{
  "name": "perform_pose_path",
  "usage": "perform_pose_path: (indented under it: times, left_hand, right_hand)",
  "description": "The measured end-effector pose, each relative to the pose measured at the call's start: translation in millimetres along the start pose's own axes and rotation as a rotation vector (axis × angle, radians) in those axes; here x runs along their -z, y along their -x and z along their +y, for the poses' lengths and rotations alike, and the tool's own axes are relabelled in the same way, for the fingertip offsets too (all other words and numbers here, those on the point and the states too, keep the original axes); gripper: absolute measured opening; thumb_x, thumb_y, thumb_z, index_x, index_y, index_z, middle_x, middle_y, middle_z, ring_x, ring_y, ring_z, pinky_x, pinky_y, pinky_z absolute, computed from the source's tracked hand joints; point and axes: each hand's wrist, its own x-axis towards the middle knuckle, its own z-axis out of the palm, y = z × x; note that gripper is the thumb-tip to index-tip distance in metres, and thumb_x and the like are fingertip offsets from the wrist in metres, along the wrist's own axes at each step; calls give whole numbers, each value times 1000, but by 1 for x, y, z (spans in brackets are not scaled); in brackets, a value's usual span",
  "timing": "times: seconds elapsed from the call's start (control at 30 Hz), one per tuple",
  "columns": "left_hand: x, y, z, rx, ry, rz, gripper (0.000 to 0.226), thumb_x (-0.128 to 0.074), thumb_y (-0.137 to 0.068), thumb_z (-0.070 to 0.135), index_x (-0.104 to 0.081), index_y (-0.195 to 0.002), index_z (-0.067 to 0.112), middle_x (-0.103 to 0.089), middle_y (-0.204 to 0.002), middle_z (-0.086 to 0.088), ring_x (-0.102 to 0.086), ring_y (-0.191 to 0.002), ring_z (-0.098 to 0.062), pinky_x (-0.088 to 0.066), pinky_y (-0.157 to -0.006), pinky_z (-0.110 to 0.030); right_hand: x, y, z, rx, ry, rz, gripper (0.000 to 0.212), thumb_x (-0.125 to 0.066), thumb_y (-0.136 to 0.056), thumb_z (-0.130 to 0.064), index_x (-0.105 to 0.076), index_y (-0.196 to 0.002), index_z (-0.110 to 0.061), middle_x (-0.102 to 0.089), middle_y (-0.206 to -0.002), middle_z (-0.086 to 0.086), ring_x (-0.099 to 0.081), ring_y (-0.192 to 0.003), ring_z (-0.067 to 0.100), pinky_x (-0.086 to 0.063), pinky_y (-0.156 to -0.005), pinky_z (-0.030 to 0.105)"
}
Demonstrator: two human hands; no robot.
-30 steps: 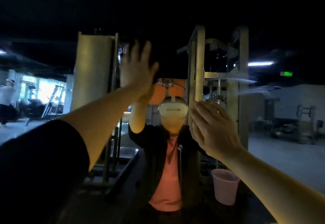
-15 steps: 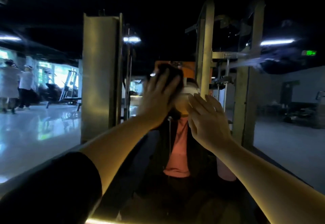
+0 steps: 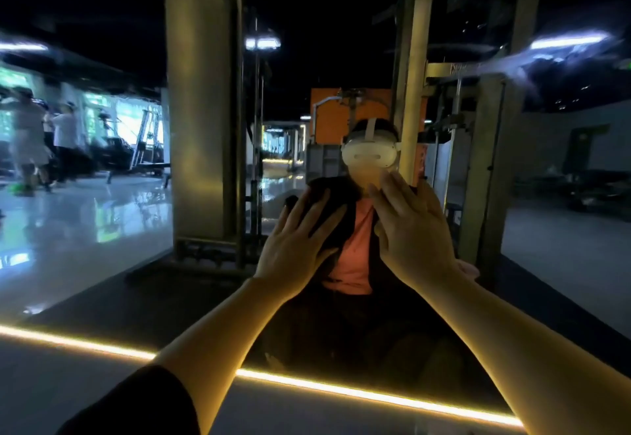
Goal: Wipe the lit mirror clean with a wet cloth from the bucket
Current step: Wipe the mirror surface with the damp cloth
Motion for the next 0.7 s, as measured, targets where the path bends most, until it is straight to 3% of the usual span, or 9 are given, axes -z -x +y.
perform_pose_path:
  times: [0.1, 0.2, 0.23, 0.33, 0.4, 0.5, 0.6, 0.7]
  left_hand:
    - [14, -17, -20, 170, 94, 48, 71, -41, -96, 48, -9, -155, 25, -9, -163, -5, 1, -149, -28, -17, -119, -52]
    - [20, -42, -2, 391, 215, 81, 71, -41, -99, 44, 1, -154, 26, 6, -160, 2, 10, -149, -27, -3, -120, -49]
    - [16, -40, 9, 342, 199, 74, 74, -45, -99, 41, 2, -153, 26, 5, -161, 1, 8, -150, -28, -5, -121, -52]
    - [-4, -2, 26, -29, 41, 1, 81, -57, -93, 38, -5, -154, 27, -10, -163, -3, -2, -151, -31, -17, -119, -56]
    - [-12, 25, 14, -117, -4, -29, 77, -55, -91, 40, -14, -154, 26, -17, -162, -4, -7, -151, -31, -24, -118, -55]
    - [-6, 27, -1, 71, 49, -14, 71, -48, -94, 42, -16, -154, 26, -18, -162, -6, -8, -150, -32, -26, -116, -58]
    - [4, -5, 14, 384, 212, 42, 68, -36, -99, 46, -6, -156, 24, -7, -164, -7, 8, -150, -30, -6, -120, -55]
    - [-1, -5, 40, 358, 227, 64, 71, -40, -98, 43, -3, -155, 25, -7, -164, -9, 7, -149, -33, 1, -117, -54]
  right_hand:
    - [0, -1, -2, -7, 15, -31, 63, -65, -87, -19, -46, -146, -9, -35, -157, 12, -28, -147, 27, -20, -119, 54]
    - [0, -1, -5, -30, 20, -23, 62, -64, -87, -19, -46, -146, -9, -35, -157, 12, -27, -148, 27, -20, -120, 54]
    - [0, 0, -5, -29, 12, -20, 61, -63, -88, -19, -46, -146, -10, -34, -157, 12, -26, -148, 27, -20, -120, 54]
    - [0, 1, -4, -16, 12, -13, 62, -60, -90, -21, -42, -148, -9, -33, -158, 13, -25, -149, 27, -21, -119, 54]
    - [-1, 2, -3, -7, 23, -7, 63, -62, -89, -21, -42, -148, -8, -33, -158, 14, -27, -148, 28, -22, -118, 55]
    - [-3, 4, -4, -11, 23, 6, 62, -61, -90, -20, -42, -148, -7, -33, -158, 13, -28, -148, 28, -22, -118, 55]
    - [-4, 4, -8, -41, -3, 26, 60, -60, -91, -20, -43, -147, -7, -32, -158, 14, -27, -148, 28, -17, -121, 53]
    - [-9, 16, -13, -54, -28, 28, 58, -57, -94, -22, -42, -149, -9, -29, -160, 14, -22, -149, 28, -15, -121, 53]
